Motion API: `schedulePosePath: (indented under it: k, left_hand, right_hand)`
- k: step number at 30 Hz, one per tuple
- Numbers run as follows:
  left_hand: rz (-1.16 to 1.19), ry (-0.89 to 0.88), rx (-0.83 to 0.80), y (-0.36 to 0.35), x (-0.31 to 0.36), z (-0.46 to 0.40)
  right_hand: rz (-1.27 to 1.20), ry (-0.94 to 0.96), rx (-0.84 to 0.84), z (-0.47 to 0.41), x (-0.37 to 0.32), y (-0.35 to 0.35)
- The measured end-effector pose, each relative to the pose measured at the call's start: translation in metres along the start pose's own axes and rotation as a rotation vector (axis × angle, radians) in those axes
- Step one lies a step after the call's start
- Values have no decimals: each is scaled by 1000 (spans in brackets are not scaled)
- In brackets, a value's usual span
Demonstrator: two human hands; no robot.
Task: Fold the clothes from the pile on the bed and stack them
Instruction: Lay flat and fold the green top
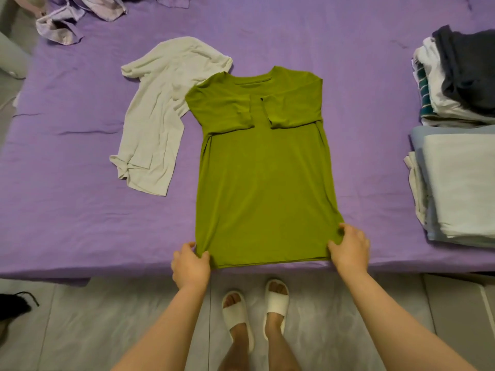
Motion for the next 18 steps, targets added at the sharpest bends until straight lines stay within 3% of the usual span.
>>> schedulePosePath:
  k: [8, 18]
  left_hand:
    - [89, -88, -157, -16, 66, 5]
    - [-93, -240, -243, -25, 165, -20]
  right_hand:
    - [146, 407, -282, -12, -73, -10]
    - [243, 545, -374, -51, -159, -8]
Point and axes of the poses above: each hand's wrist, its own z-axis away from the middle knuckle, its own y-axis out of the back of the hand, x = y × z, the point moved 8 cm from there along -z, towards the middle knuckle
